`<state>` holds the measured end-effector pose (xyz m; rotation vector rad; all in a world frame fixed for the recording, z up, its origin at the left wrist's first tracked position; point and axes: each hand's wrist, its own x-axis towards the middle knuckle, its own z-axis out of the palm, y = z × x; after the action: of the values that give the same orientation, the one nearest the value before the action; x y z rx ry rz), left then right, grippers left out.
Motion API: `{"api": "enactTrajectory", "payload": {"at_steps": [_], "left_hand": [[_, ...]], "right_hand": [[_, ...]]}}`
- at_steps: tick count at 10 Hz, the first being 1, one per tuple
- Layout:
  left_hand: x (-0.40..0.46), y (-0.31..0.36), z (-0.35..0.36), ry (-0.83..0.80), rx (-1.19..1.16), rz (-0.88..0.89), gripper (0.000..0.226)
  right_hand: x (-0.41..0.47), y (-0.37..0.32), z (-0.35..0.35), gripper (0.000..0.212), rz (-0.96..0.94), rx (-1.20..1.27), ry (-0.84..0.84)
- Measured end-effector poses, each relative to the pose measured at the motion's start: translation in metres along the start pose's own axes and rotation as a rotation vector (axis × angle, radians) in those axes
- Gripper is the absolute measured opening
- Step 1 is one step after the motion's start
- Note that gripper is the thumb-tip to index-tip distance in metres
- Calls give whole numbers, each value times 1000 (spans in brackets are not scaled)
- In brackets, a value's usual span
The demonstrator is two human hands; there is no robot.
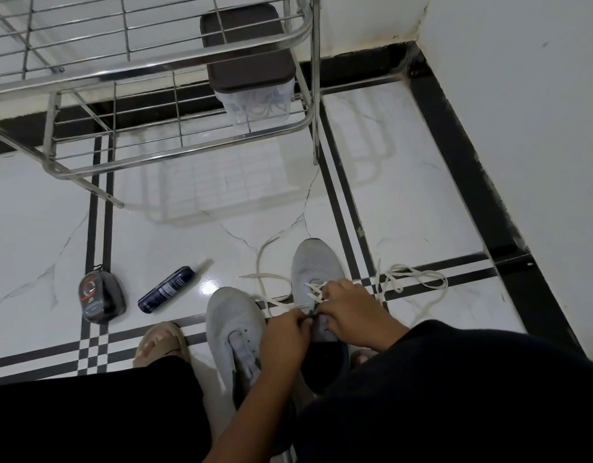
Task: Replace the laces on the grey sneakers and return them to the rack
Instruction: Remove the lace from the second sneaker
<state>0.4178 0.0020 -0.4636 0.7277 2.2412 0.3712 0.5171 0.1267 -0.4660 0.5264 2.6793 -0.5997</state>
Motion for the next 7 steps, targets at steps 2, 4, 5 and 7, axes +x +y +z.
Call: {"api": "enactTrajectory", "payload": {"at_steps": [2, 4, 5, 7], "left_hand": [[13, -17, -10, -94, -220, -91, 17], [19, -22, -2, -113, -340, -163, 18], [21, -24, -1, -131, -344, -180, 19], [24, -30, 0, -149, -420, -245, 25]], "right_hand": [[7, -5, 4, 39, -116, -56, 48], [13, -14, 19, 31, -88, -139, 172], [17, -13, 16, 18, 78, 309, 101], [14, 7, -32, 51, 610, 1593, 69]]}}
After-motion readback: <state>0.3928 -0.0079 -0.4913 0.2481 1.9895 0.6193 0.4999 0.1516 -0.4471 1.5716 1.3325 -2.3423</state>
